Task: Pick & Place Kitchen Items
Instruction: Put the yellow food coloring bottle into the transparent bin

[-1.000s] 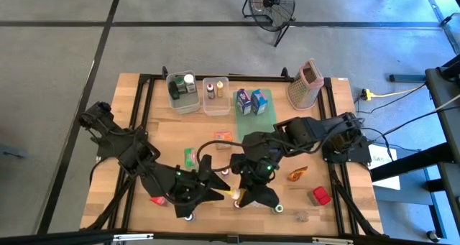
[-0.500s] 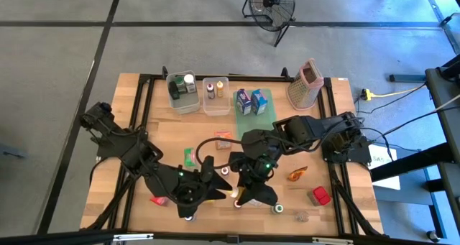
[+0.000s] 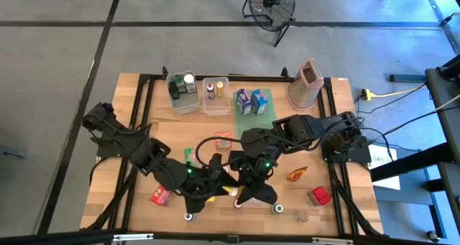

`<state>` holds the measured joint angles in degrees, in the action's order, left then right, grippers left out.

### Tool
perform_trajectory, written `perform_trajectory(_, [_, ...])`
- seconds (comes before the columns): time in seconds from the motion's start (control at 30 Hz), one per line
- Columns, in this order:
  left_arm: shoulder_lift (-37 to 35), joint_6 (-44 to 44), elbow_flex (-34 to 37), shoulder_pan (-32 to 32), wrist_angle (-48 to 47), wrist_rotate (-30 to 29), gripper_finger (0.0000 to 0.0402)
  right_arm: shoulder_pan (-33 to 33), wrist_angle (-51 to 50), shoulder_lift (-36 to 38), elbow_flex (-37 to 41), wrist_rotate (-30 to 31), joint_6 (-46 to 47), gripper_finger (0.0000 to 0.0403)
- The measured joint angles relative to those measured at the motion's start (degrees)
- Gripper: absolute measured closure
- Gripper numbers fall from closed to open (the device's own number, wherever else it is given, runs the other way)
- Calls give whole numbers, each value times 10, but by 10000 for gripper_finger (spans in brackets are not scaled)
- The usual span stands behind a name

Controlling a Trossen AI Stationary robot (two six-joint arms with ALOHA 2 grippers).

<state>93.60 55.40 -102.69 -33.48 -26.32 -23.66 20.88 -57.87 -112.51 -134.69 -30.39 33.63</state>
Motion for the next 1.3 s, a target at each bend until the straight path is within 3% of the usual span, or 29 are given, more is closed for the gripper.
perform_trajectory(1.3, [21, -23, 0, 25, 28, 72, 217, -10, -14, 0, 0, -16, -1, 274])
